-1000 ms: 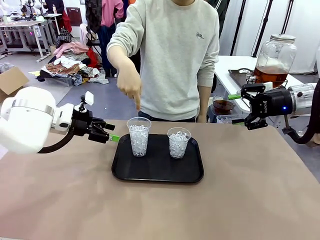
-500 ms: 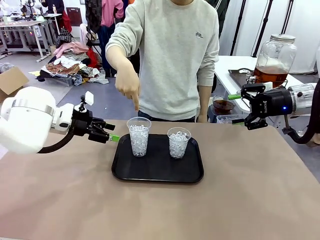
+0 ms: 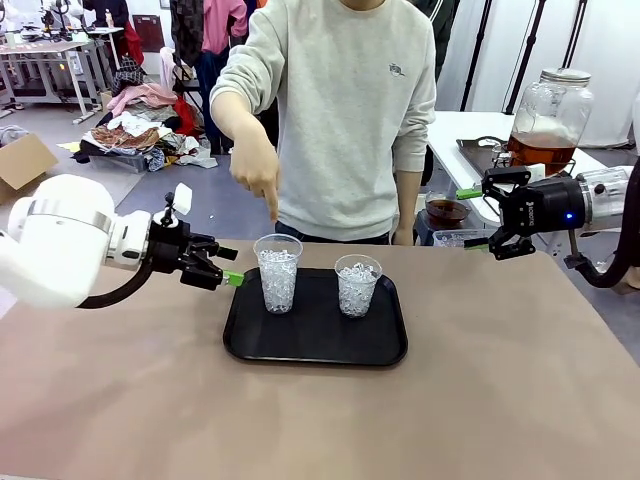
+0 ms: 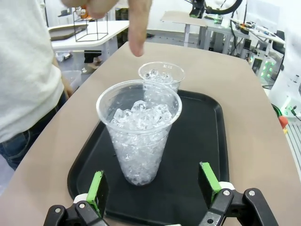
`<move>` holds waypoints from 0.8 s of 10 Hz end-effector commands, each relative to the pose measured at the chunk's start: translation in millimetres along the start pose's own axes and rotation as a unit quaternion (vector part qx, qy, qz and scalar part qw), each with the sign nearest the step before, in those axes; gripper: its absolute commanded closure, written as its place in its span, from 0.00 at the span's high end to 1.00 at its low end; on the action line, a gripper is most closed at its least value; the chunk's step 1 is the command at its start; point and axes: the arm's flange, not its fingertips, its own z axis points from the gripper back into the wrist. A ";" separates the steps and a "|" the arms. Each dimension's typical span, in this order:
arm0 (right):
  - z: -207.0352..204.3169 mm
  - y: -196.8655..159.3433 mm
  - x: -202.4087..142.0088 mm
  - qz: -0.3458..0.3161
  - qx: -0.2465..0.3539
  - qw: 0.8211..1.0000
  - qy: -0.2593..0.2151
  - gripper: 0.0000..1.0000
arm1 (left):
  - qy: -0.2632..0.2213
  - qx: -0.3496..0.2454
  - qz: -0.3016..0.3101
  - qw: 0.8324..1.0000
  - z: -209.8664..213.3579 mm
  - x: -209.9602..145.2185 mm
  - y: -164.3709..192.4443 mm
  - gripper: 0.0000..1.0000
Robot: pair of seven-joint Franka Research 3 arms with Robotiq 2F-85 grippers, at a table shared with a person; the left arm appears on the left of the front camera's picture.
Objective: Pour the drink into the iced cup.
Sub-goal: Pick up the iced cup indicated by the human and present it to them.
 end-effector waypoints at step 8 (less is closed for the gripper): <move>-0.2 1.2 0.3 0.001 0.000 1.000 -0.001 1.00 | -0.051 -0.028 -0.043 0.997 -22.9 -28.8 10.3 1.00</move>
